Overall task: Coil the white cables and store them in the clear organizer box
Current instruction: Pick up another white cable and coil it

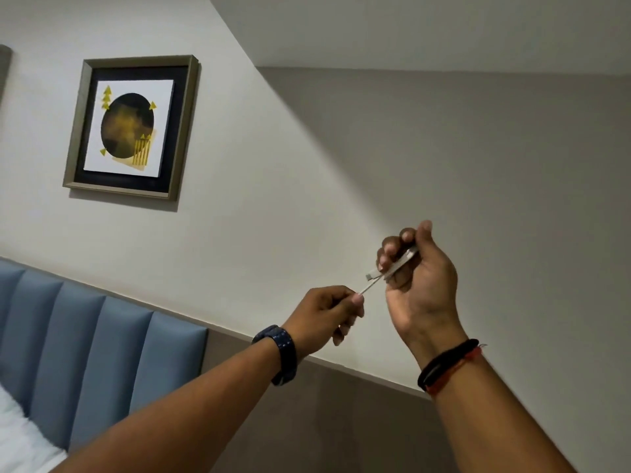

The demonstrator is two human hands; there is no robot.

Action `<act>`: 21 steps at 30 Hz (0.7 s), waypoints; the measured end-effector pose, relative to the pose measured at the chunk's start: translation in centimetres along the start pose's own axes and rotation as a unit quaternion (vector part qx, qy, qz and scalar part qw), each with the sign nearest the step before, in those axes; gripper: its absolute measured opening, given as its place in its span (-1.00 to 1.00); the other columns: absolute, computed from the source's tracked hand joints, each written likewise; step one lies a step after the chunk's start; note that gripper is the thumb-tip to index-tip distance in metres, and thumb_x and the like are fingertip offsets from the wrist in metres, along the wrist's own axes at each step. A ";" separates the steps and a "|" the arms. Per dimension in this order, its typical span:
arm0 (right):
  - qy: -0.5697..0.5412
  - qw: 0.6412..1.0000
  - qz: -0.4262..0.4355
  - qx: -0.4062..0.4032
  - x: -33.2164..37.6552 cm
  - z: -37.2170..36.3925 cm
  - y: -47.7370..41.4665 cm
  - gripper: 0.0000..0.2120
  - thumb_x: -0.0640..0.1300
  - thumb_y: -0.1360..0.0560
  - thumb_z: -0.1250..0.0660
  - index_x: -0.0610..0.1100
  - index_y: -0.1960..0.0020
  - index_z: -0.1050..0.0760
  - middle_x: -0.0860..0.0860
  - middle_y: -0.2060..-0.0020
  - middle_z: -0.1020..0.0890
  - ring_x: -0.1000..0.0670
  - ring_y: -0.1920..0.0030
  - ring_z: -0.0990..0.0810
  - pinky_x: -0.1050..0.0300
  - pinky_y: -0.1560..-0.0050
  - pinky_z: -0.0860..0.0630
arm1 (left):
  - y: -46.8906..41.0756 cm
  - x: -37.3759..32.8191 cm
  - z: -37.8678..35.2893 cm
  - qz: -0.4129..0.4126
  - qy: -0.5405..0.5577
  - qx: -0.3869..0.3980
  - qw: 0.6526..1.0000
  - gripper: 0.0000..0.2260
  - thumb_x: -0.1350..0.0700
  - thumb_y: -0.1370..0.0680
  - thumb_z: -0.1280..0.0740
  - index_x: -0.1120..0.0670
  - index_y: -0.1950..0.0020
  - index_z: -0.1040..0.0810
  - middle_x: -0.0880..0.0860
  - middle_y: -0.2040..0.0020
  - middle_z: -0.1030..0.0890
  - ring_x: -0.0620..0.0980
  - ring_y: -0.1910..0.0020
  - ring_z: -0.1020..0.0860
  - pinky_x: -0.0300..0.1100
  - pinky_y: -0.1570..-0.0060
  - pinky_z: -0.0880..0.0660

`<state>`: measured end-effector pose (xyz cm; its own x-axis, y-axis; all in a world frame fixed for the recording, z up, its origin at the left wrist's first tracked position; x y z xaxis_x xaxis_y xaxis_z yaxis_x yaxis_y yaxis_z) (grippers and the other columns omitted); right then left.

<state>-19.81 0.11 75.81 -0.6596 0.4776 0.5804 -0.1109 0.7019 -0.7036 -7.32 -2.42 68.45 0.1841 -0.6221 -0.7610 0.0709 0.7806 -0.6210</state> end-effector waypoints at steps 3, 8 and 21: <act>0.223 0.965 0.103 -0.091 0.1 1.1 -0.2 -0.68 0.04 -0.62 -0.04 -0.08 0.19 -0.42 0.02 0.35 -0.69 0.05 0.38 -0.55 0.15 0.27 -0.45 | 0.4 -0.8 -1.1 -0.020 -0.029 0.007 0.999 -0.83 0.00 -0.53 -0.32 0.01 0.14 -0.66 -0.11 0.38 -0.58 -0.13 0.44 -0.49 -0.28 0.42 -0.50; 0.521 0.810 0.264 -0.055 -1.2 2.3 0.7 -0.70 0.06 -0.59 -0.04 -0.03 0.19 -0.43 0.02 0.24 -0.64 0.02 0.21 -0.59 0.21 0.17 -0.46 | 0.7 -1.8 -1.3 -0.064 -0.096 -0.059 0.992 -0.87 0.08 -0.46 -0.41 0.08 0.06 -0.69 -0.12 0.42 -0.64 -0.15 0.48 -0.59 -0.33 0.40 -0.54; 0.322 0.922 -0.215 0.006 -4.8 7.3 0.6 -0.25 0.36 -0.51 0.09 -0.25 0.39 -0.47 0.03 0.68 -0.25 0.01 0.57 -0.22 0.16 0.45 -0.24 | 1.2 2.2 3.2 0.046 -0.001 -0.158 0.986 -0.84 0.03 -0.43 -0.45 0.07 0.07 -0.68 0.04 0.19 -0.72 -0.04 0.25 -0.68 -0.28 0.29 -0.59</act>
<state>-22.12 -5.66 69.60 0.0260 0.3735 0.9273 -0.2698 0.8958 -0.3533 -3.66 -2.62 66.65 0.1771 -0.5498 -0.8163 -0.2557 0.7752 -0.5776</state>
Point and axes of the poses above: each hand's wrist, its own y-axis away from the middle knuckle, its own z-axis out of the back of the hand, x = y × z, the point moved 4 cm from there along -y, towards the middle knuckle
